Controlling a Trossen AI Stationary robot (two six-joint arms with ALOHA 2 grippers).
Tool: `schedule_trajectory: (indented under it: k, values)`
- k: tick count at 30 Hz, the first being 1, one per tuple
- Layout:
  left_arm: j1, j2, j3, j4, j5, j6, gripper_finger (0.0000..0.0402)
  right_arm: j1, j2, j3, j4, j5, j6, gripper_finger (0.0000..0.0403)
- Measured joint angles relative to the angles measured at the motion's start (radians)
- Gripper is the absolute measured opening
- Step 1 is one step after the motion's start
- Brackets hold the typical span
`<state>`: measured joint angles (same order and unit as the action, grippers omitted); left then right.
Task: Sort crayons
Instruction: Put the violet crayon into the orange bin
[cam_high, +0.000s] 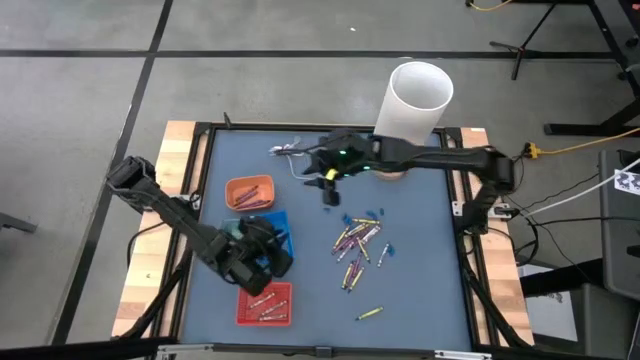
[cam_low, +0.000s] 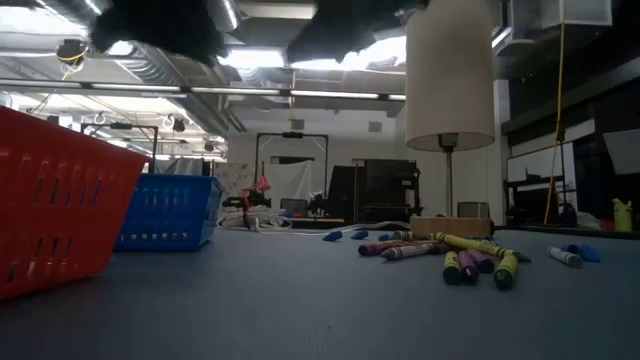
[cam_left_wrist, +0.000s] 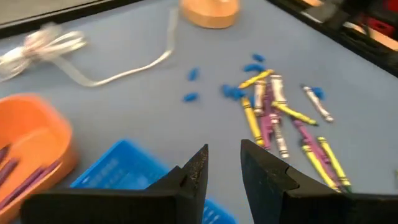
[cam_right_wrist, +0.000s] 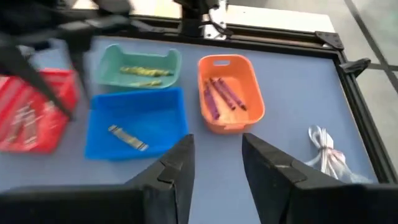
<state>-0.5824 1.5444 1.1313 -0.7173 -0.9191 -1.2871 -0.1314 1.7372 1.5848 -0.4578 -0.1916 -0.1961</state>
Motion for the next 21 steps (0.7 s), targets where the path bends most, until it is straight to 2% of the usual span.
schedule_trajectory:
  k: [5, 9, 15, 21]
  values:
    - [0.095, 0.0, 0.0, 0.267, 0.101, 0.343, 0.0079, 0.085, -0.173, 0.0, -0.192, 0.094, 0.006, 0.0131]
    - [0.16, 0.0, 0.0, 0.427, 0.183, 0.528, 0.0079, 0.185, -0.272, 0.0, -0.326, 0.198, 0.033, 0.0131]
    - [0.223, 0.042, 0.0, 0.599, 0.285, 0.686, 0.0079, 0.339, -0.368, -0.018, -0.486, 0.345, 0.143, 0.0131]
    - [0.251, 0.136, 0.001, 0.738, 0.405, 0.765, 0.0079, 0.488, -0.461, -0.16, -0.512, 0.453, 0.311, 0.0131]
